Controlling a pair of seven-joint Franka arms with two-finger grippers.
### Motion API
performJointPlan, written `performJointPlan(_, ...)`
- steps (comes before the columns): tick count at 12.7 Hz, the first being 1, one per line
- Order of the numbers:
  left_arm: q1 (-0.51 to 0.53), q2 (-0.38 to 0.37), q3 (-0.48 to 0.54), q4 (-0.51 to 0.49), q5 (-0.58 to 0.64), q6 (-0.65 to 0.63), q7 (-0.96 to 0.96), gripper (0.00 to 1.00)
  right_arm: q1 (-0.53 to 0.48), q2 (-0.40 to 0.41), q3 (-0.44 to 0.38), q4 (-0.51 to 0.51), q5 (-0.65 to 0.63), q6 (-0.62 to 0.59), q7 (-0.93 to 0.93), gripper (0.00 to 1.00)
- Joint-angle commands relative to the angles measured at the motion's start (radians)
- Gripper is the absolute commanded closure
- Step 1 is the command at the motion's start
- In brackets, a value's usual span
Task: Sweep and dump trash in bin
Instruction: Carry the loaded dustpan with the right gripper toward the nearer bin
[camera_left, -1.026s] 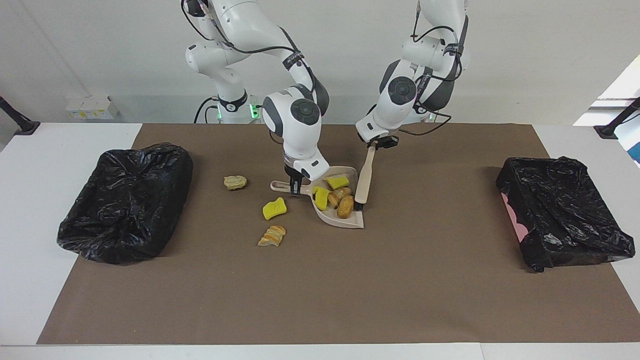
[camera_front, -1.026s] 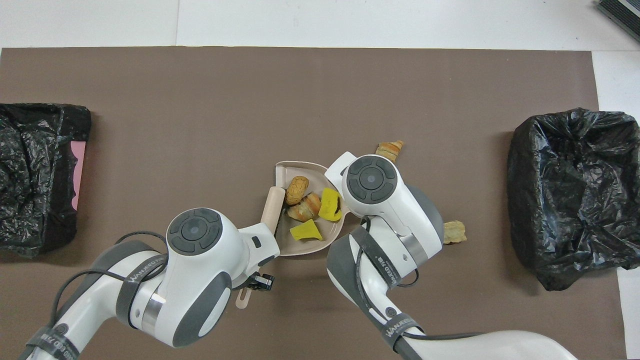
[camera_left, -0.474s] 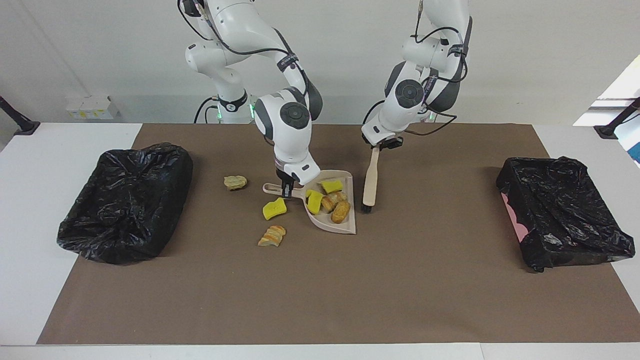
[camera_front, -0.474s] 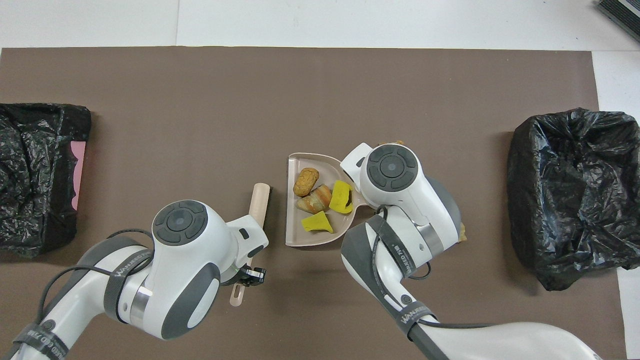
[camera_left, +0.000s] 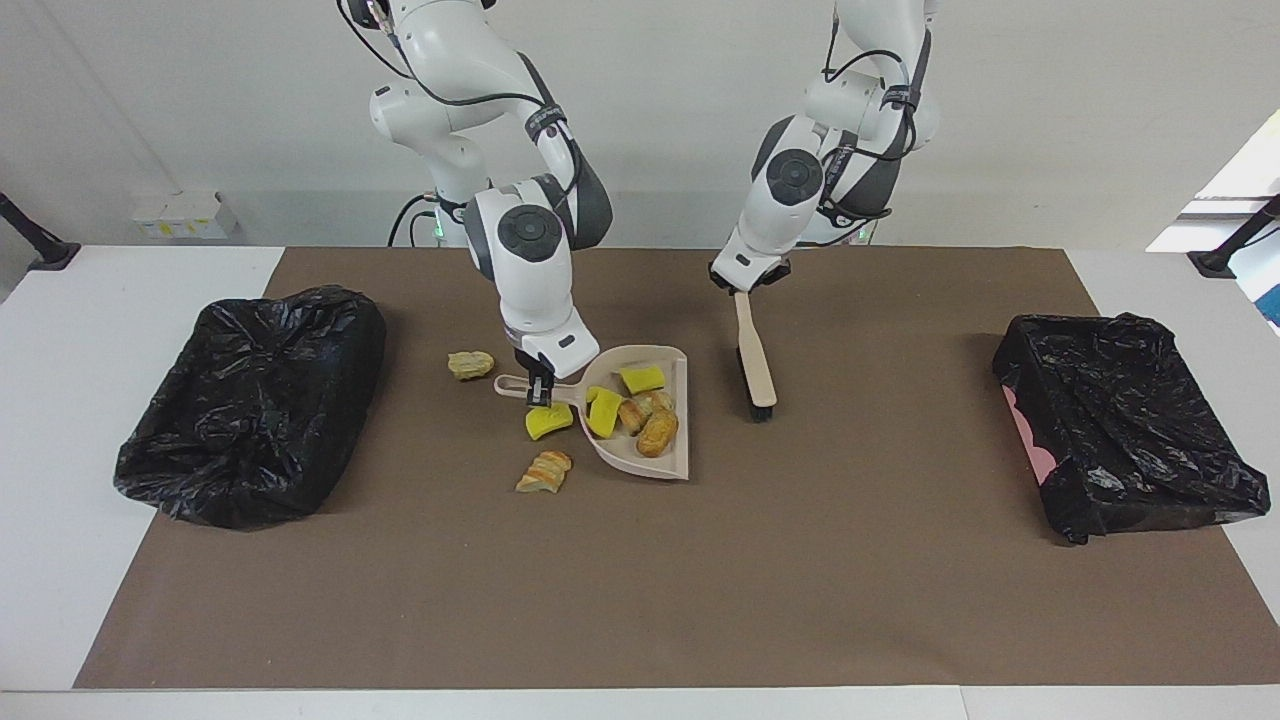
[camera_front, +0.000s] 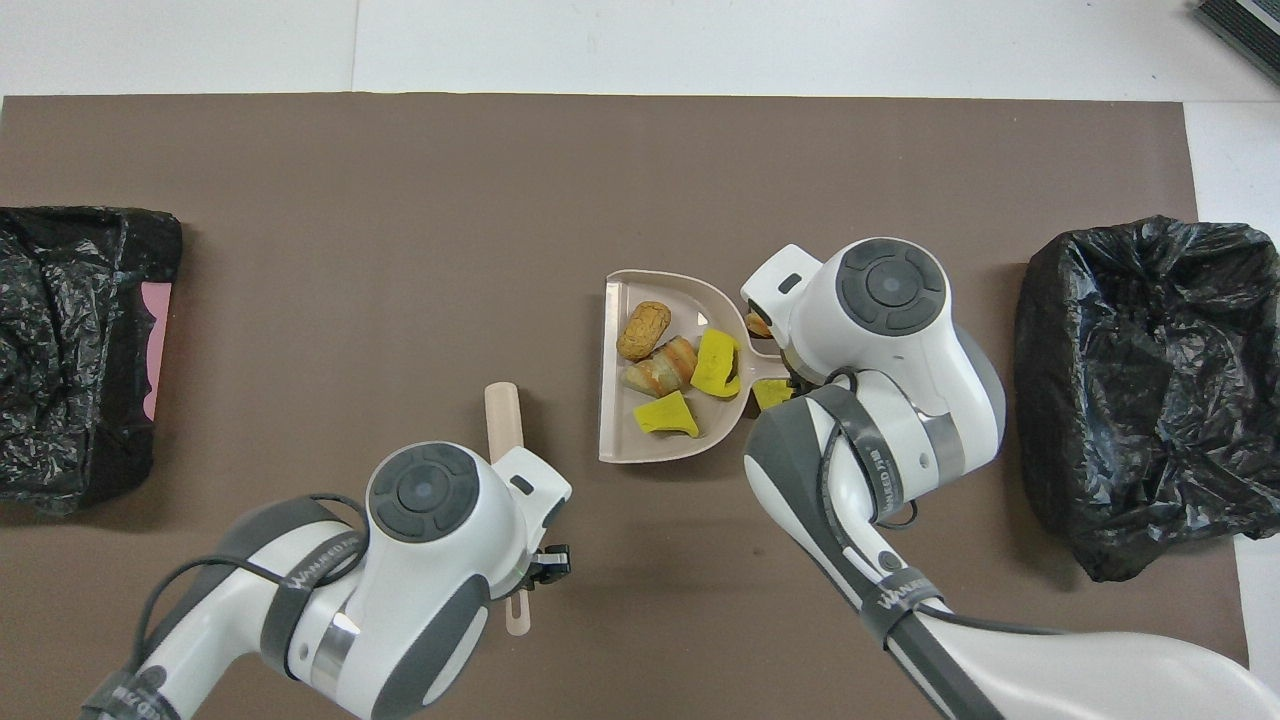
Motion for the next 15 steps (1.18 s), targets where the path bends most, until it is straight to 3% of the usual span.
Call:
performJointPlan(1,-0.139,-0.145,0.008,-0.162,0.002,0.107,-0.146,1.0,-0.069,-0.036,0.008,0.025,0.028,-0.046,-0.104,1.0)
performJointPlan(4,-0.267,-0.235,0.006,-0.247,0.002,0.118,-0.253,1.0,-0.164,-0.043,0.008,0.064,0.026,-0.114,-0.229,1.0)
performJointPlan(7,-0.388,-0.237,0.006,-0.316,0.002,0.205,-0.332,1.0,-0.268,-0.045,0.002,0.09,0.024,-0.156,-0.354,1.0)
performJointPlan(12,-0.428,-0.225,0.005,-0.321,-0.015,0.216,-0.34,0.98,-0.446,-0.036,-0.004,0.142,-0.005,-0.159,-0.535,1.0)
performJointPlan(15,-0.408,-0.197,0.009,-0.305,-0.069,0.215,-0.307,0.69,-0.549,-0.036,-0.006,0.167,-0.023,-0.156,-0.586,1.0)
